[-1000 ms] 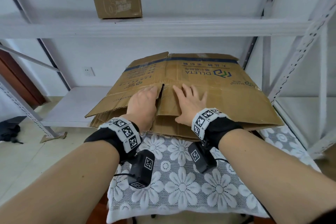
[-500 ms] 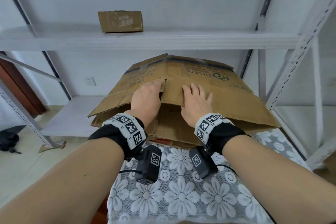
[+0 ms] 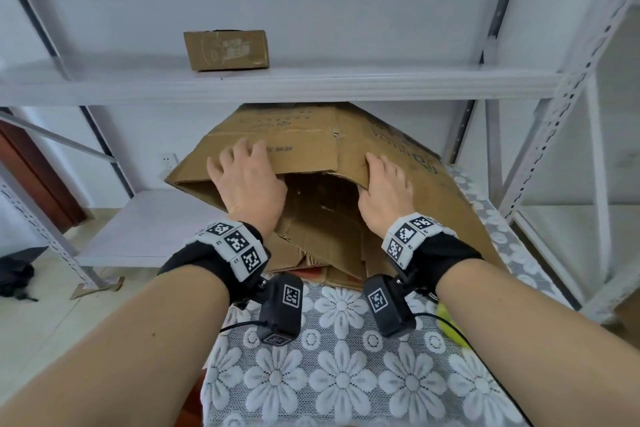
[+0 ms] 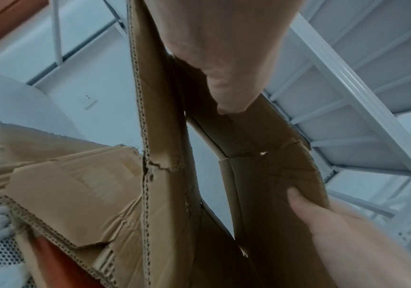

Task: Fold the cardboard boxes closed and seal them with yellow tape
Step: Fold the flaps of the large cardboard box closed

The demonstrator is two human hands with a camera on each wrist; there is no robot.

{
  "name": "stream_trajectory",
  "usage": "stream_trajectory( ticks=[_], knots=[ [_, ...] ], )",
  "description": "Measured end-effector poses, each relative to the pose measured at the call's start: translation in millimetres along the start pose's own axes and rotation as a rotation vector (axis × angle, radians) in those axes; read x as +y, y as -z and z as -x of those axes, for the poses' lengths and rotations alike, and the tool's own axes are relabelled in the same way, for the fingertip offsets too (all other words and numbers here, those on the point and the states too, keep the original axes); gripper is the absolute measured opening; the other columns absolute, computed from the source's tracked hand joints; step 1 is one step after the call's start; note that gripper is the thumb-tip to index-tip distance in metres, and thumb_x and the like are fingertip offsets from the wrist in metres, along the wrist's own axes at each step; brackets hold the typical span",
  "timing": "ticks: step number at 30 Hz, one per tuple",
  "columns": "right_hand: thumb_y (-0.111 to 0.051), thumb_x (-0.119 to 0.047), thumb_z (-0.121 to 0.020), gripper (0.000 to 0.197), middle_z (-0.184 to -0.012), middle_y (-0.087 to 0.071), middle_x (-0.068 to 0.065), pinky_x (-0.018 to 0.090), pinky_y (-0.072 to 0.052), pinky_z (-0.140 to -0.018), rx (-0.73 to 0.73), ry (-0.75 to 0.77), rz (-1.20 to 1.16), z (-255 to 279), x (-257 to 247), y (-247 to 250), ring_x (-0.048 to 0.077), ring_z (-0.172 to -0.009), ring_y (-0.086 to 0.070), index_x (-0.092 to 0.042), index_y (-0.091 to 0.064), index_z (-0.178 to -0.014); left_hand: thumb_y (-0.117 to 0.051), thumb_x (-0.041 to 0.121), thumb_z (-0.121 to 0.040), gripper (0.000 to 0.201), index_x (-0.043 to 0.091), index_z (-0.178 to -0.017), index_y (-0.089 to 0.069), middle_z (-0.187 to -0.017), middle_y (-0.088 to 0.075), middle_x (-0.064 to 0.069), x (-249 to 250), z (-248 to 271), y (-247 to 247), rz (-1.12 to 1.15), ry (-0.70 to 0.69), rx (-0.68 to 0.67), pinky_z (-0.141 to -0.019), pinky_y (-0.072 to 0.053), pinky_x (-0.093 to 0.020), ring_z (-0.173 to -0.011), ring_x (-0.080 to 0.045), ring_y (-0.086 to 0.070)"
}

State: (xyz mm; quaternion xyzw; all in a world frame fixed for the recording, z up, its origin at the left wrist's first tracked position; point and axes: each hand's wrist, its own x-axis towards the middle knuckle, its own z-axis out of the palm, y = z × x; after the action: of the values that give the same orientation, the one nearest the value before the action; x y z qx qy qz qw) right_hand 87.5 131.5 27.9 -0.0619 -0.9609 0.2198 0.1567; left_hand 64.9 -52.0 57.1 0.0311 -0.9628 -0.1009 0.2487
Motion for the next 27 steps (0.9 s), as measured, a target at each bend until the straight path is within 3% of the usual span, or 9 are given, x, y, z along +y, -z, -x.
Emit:
stream_trajectory(
  ticks=[5,9,12,19,23,27],
  knots=[
    [-0.044,-0.022,-0.097,0.059,-0.157,-0.02,0.012,0.051,-0.016,-0.116,0.045,0.02,-0.024,-2,-4,5,0.028,-0.145,-0.016,-0.018,-0.019,-0.15,-0.065,0.013,-0.082,0.061,0.014,-0.139,-0.045,-0.146,-0.041,-0.011,-10,-1,2,0.089,0.052,0.018,-0.111,-0.029,-0.043,-0.134,-0.032,-0.034],
    [-0.045,-0.02,-0.097,0.059,-0.156,-0.022,0.013,0.05,-0.017,-0.116,0.04,0.035,-0.019,0,-4,7,0.029,-0.144,-0.018,-0.018,-0.02,-0.15,-0.054,0.008,-0.084,0.042,0.018,-0.124,-0.059,-0.128,-0.058,-0.006,-14,1,3,0.085,-0.001,0.036,-0.101,-0.033,-0.04,-0.12,-0.031,-0.045],
    [-0.046,-0.021,-0.097,0.059,-0.156,-0.023,0.011,0.049,-0.018,-0.117,0.029,0.049,-0.011,3,-2,9,0.028,-0.144,-0.019,-0.018,-0.02,-0.15,-0.049,0.004,-0.084,0.039,0.019,-0.117,-0.063,-0.122,-0.063,-0.002,-17,5,6,0.07,-0.06,0.076,-0.095,-0.033,-0.039,-0.115,-0.03,-0.048],
    [-0.046,-0.021,-0.097,0.058,-0.155,-0.027,0.009,0.044,-0.02,-0.117,0.011,0.12,0.032,7,8,21,0.026,-0.143,-0.023,-0.018,-0.023,-0.149,-0.053,0.018,-0.09,0.029,0.023,-0.116,-0.067,-0.112,-0.068,-0.004,-20,10,14,0.004,-0.15,0.073,-0.093,-0.036,-0.039,-0.109,-0.03,-0.052],
    [-0.046,-0.021,-0.098,0.055,-0.154,-0.029,0.007,0.043,-0.022,-0.117,0.018,0.155,0.037,12,6,26,0.026,-0.141,-0.026,-0.018,-0.026,-0.149,-0.058,0.025,-0.09,0.031,0.024,-0.121,-0.063,-0.117,-0.064,-0.003,-15,16,15,-0.05,-0.15,0.077,-0.102,-0.032,-0.042,-0.113,-0.029,-0.05],
    [-0.042,-0.018,-0.099,0.054,-0.153,-0.03,0.007,0.039,-0.022,-0.115,0.037,0.186,0.026,16,3,32,0.026,-0.14,-0.028,-0.018,-0.024,-0.15,-0.07,0.019,-0.077,0.061,0.02,-0.135,-0.051,-0.14,-0.047,-0.008,-12,20,19,-0.014,-0.053,0.148,-0.118,-0.014,-0.05,-0.133,-0.031,-0.037]
  ],
)
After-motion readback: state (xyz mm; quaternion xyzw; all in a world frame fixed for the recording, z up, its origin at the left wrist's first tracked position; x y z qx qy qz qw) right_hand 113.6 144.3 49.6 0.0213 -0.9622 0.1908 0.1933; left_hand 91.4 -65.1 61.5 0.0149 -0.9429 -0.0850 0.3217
